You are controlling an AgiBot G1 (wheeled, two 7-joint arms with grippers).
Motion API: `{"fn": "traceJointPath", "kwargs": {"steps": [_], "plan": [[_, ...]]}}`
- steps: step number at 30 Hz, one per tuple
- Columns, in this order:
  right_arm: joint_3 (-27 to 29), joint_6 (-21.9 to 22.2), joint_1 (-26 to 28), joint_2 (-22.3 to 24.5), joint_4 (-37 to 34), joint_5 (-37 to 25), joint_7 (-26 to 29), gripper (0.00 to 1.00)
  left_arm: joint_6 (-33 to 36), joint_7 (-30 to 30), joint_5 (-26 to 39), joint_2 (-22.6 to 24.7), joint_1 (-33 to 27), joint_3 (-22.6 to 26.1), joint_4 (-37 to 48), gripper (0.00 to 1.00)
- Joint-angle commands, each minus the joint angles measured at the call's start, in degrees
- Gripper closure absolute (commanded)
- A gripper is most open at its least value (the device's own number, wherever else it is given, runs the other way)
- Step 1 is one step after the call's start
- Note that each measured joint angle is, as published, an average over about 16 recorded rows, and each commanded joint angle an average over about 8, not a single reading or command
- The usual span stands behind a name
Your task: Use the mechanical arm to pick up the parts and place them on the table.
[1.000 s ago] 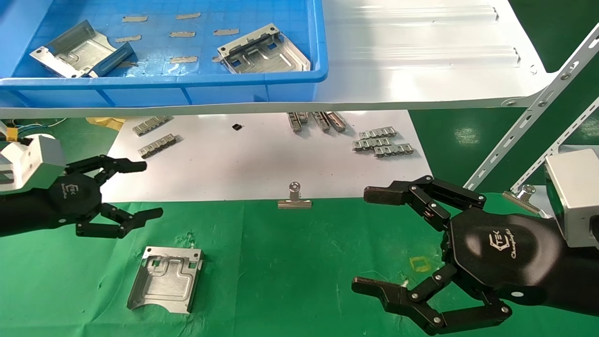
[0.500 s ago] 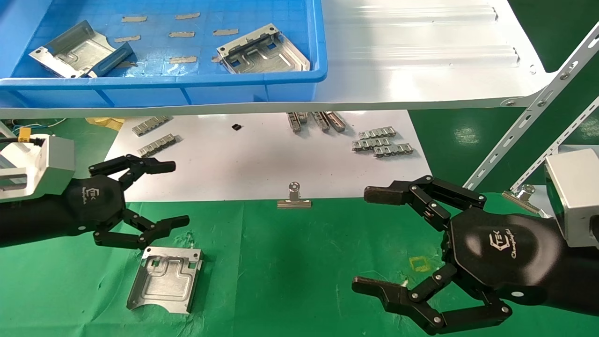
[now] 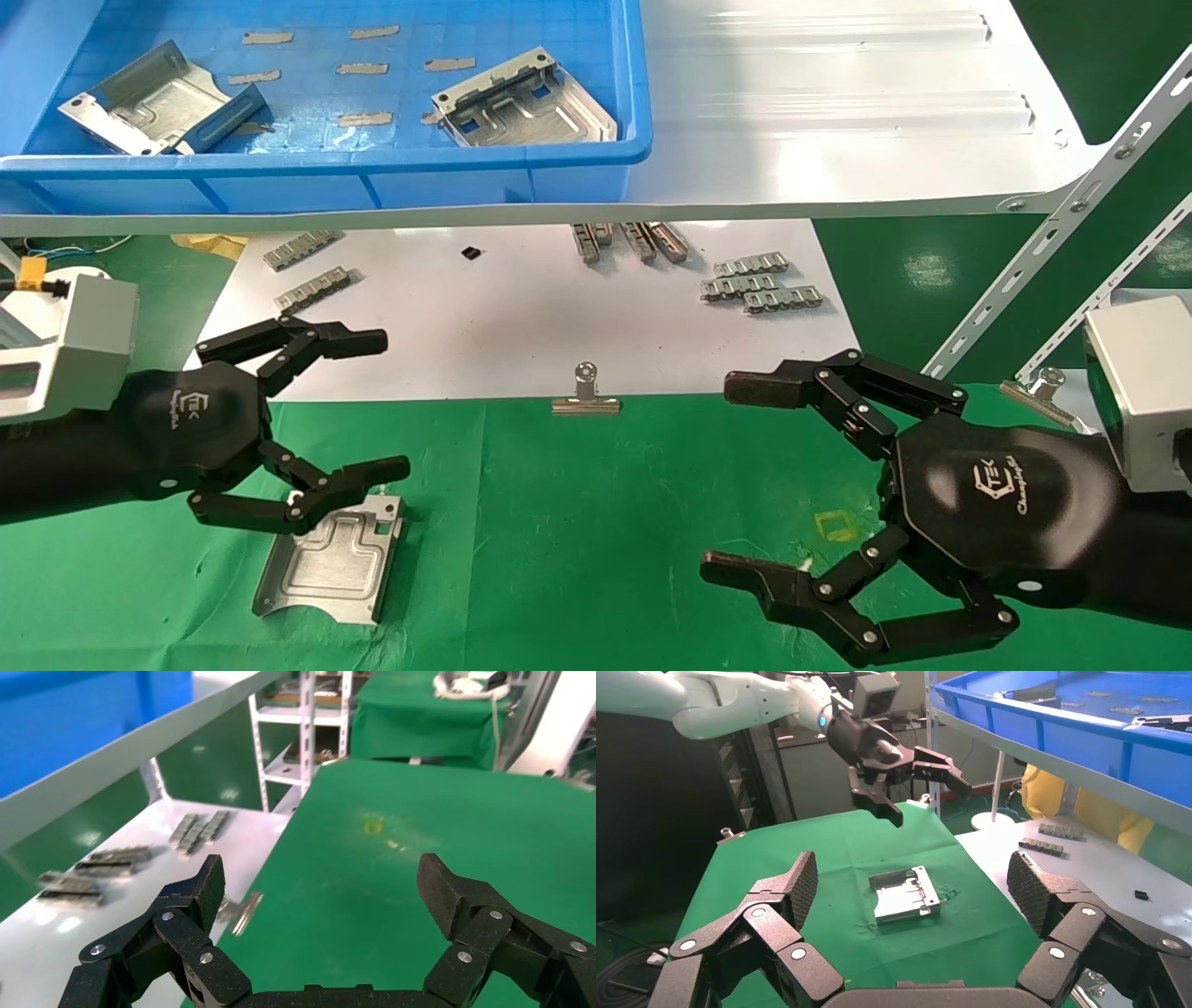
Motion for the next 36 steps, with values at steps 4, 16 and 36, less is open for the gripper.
{"fn": "traceJointPath", "kwargs": {"steps": [4, 16, 36], "plan": [[0.00, 0.00, 0.00, 0.00, 0.00, 0.00, 0.00, 0.00, -0.43, -3.28, -1.05, -0.75, 3.02, -2.80, -5.44, 0.00], [0.00, 0.00, 0.00, 0.00, 0.00, 0.00, 0.00, 0.00, -1.47, -11.13, -3.56, -2.56, 10.26, -9.51, -18.48, 0.00], [0.00, 0.02, -0.01, 0.01, -0.02, 0.01, 0.00, 0.00, -2.28, -16.75, -5.61, -3.97, 15.81, -14.65, -28.47, 0.00]]}}
